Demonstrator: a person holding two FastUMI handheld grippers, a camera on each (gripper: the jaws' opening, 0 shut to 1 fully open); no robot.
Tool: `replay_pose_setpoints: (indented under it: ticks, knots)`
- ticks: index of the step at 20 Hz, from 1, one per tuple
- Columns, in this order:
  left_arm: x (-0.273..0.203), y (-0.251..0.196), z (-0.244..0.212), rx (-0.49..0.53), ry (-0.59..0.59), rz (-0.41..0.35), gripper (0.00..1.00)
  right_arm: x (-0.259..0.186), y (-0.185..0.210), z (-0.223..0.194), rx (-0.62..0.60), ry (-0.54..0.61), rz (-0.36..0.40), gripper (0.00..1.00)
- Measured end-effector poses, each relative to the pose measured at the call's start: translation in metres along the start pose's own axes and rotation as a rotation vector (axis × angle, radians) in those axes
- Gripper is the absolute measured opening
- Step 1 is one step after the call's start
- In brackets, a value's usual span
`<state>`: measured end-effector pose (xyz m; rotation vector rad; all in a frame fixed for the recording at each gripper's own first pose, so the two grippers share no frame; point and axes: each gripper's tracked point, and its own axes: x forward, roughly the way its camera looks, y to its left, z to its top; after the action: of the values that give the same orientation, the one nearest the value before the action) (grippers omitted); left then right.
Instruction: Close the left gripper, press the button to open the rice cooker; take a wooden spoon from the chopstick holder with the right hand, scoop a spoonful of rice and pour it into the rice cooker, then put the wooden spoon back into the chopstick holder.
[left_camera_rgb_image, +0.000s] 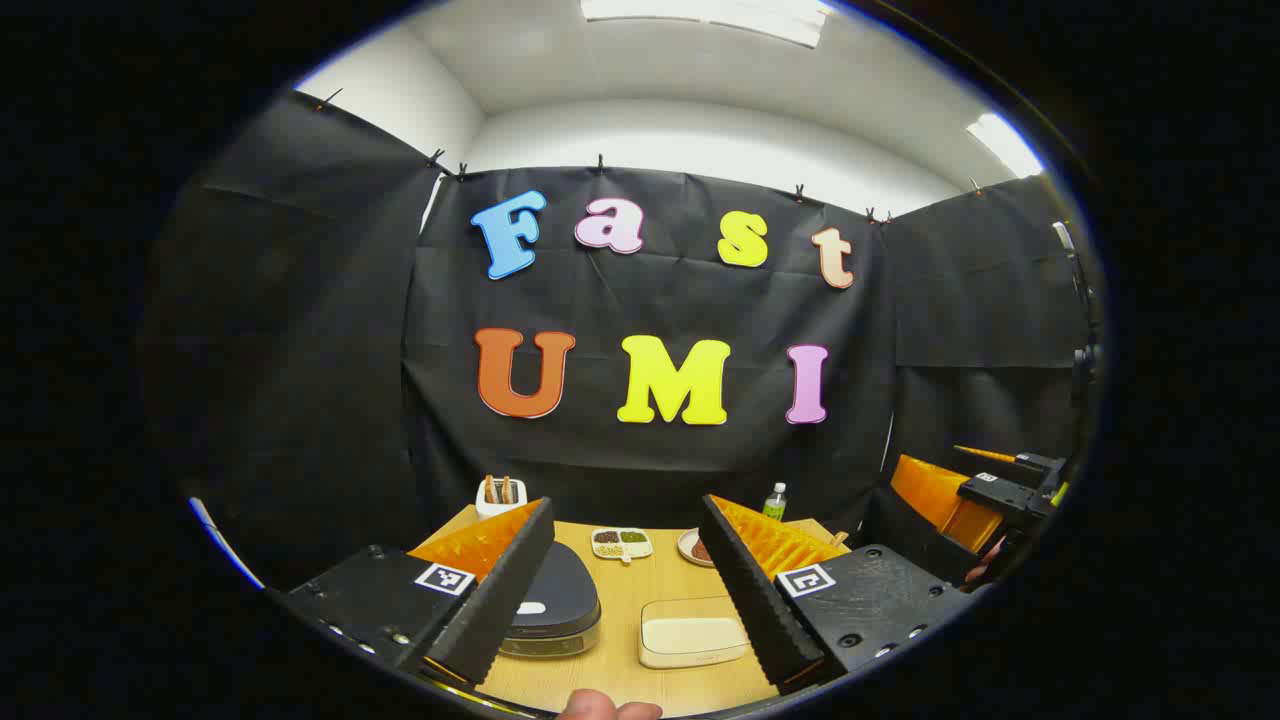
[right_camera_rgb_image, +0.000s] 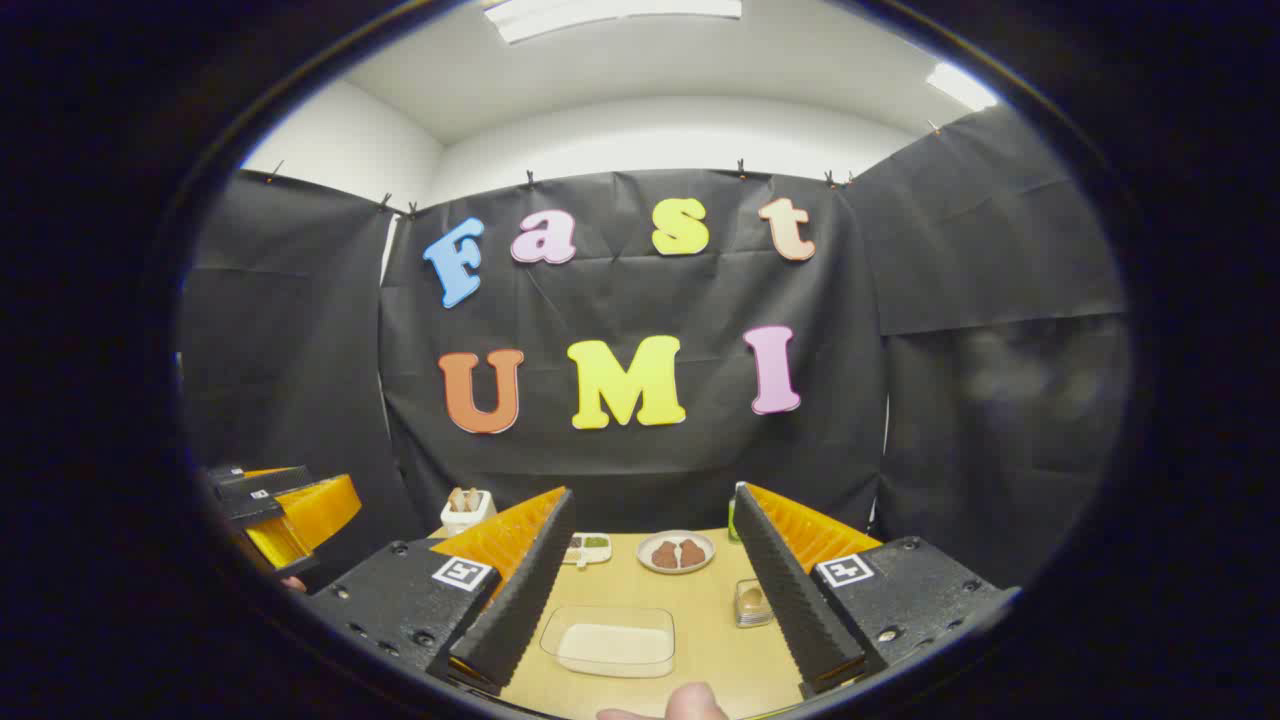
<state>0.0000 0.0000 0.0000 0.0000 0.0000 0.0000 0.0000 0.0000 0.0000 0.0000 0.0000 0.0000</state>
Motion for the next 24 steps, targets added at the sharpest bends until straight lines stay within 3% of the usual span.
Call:
replay_pose_setpoints:
  ticks: [1, 2, 3, 4, 6, 7, 8, 11, 12, 13, 14, 15, 16, 21, 22, 23, 24]
  knots:
    - [0.0, 0.001, 0.001, -0.002, 0.001, 0.001, 0.94, 0.001, 0.001, 0.0, 0.002, 0.001, 0.002, 1.0]
    - [0.002, 0.002, 0.002, -0.002, -0.001, 0.002, 0.94, 0.002, 0.001, -0.001, 0.004, 0.005, 0.004, 0.93]
    - [0.002, 0.002, 0.002, -0.005, -0.003, 0.004, 0.94, 0.004, 0.0, -0.002, 0.009, 0.008, 0.003, 1.0]
    - [0.001, 0.004, 0.003, -0.002, -0.007, 0.009, 0.95, 0.005, 0.0, -0.001, 0.012, 0.009, -0.001, 0.93]
    - [0.003, 0.007, 0.005, 0.01, -0.008, 0.019, 0.94, 0.008, -0.001, -0.002, 0.02, 0.013, -0.005, 0.93]
    - [0.005, 0.008, 0.005, 0.015, -0.006, 0.023, 0.94, 0.009, -0.001, -0.003, 0.024, 0.017, -0.004, 1.0]
    - [0.004, 0.009, 0.004, 0.017, -0.005, 0.026, 0.94, 0.01, 0.0, -0.003, 0.026, 0.018, -0.004, 0.93]
    - [0.006, 0.012, 0.005, 0.019, -0.003, 0.038, 0.94, 0.014, 0.002, -0.002, 0.024, 0.013, -0.002, 0.93]
    - [0.007, 0.013, 0.005, 0.021, -0.001, 0.044, 0.94, 0.014, 0.002, -0.001, 0.027, 0.011, -0.004, 1.0]
    - [0.007, 0.015, 0.003, 0.021, 0.007, 0.052, 0.94, 0.015, 0.001, 0.0, 0.031, 0.009, -0.004, 1.0]
    - [0.008, 0.017, 0.003, 0.021, 0.01, 0.058, 0.94, 0.015, 0.003, 0.0, 0.036, 0.008, -0.002, 0.93]
    - [0.007, 0.018, 0.003, 0.02, 0.01, 0.06, 0.94, 0.016, 0.003, 0.002, 0.037, 0.009, -0.002, 0.93]
    - [0.008, 0.018, 0.004, 0.017, 0.009, 0.061, 0.95, 0.017, 0.003, 0.002, 0.038, 0.007, -0.002, 1.0]
    - [0.009, 0.018, 0.005, 0.011, 0.011, 0.068, 0.94, 0.02, 0.003, 0.001, 0.035, 0.01, -0.009, 1.0]
    - [0.01, 0.017, 0.005, 0.013, 0.011, 0.07, 0.94, 0.02, 0.004, -0.001, 0.034, 0.013, -0.006, 0.93]
    - [0.01, 0.018, 0.006, 0.015, 0.01, 0.072, 0.94, 0.021, 0.004, 0.0, 0.031, 0.015, -0.007, 0.93]
    - [0.013, 0.017, 0.007, 0.015, 0.01, 0.073, 0.94, 0.022, 0.002, -0.001, 0.025, 0.014, -0.01, 1.0]
